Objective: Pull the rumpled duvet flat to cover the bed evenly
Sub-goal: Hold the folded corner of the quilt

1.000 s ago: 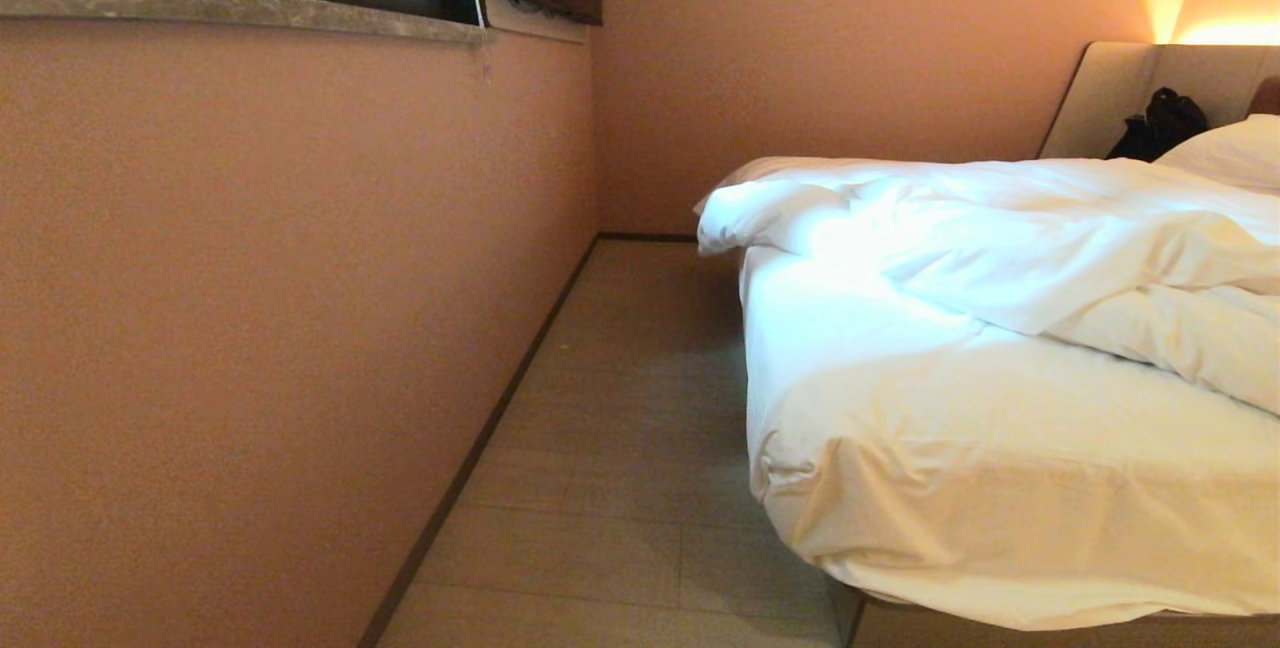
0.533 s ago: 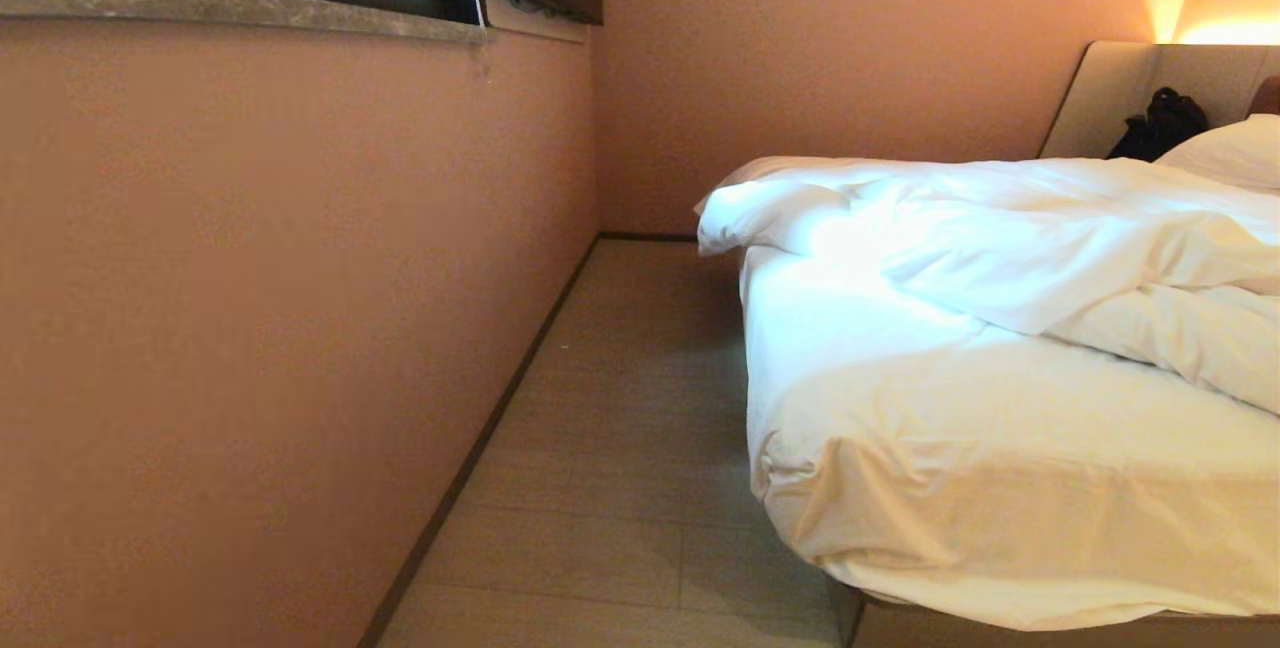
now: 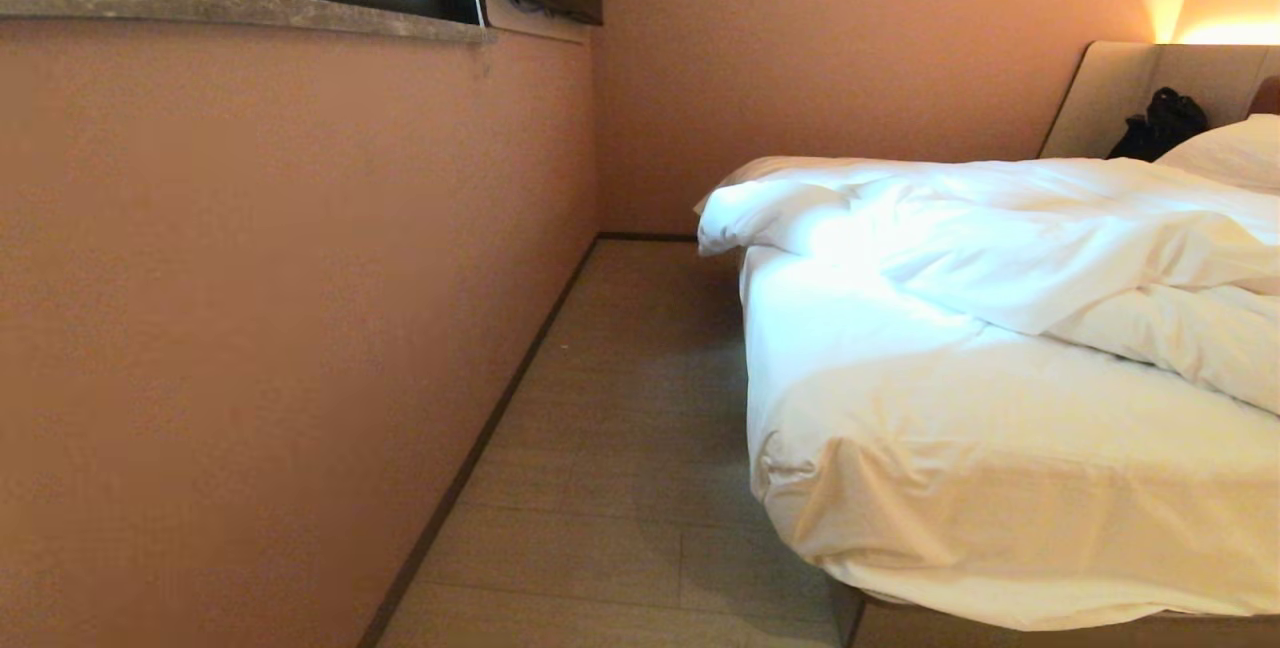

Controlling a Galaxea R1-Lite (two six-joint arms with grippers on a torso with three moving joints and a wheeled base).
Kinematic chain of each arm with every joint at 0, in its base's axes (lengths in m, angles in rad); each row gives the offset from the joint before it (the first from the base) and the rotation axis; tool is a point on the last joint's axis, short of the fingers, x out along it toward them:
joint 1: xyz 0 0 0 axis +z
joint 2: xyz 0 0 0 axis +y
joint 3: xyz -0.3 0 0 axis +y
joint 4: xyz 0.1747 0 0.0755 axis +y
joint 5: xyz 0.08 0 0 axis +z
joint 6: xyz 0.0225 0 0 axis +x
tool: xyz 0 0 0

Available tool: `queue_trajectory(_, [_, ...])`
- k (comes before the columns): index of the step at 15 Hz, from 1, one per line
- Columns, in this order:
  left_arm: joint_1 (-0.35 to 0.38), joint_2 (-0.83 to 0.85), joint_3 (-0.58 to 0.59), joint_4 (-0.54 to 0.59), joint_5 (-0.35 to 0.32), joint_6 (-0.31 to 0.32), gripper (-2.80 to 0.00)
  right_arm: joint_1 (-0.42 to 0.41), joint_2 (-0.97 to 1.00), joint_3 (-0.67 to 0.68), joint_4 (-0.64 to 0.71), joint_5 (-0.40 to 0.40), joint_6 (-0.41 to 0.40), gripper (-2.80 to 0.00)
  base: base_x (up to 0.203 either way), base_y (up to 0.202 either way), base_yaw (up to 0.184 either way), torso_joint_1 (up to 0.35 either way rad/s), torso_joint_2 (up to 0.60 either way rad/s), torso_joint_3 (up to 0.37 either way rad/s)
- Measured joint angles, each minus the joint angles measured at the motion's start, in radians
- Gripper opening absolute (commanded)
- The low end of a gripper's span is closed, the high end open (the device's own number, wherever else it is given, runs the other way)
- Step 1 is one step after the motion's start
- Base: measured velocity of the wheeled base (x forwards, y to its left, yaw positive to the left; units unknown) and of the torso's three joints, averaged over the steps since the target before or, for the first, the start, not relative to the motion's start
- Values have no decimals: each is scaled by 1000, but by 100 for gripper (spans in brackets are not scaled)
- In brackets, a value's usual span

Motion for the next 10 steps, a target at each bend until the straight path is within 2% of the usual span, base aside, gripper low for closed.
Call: queue_trajectory(10, [0, 0, 0, -2, 1, -17, -280, 0, 0, 9, -28, 1, 6, -280, 0, 0, 0, 0, 0, 0])
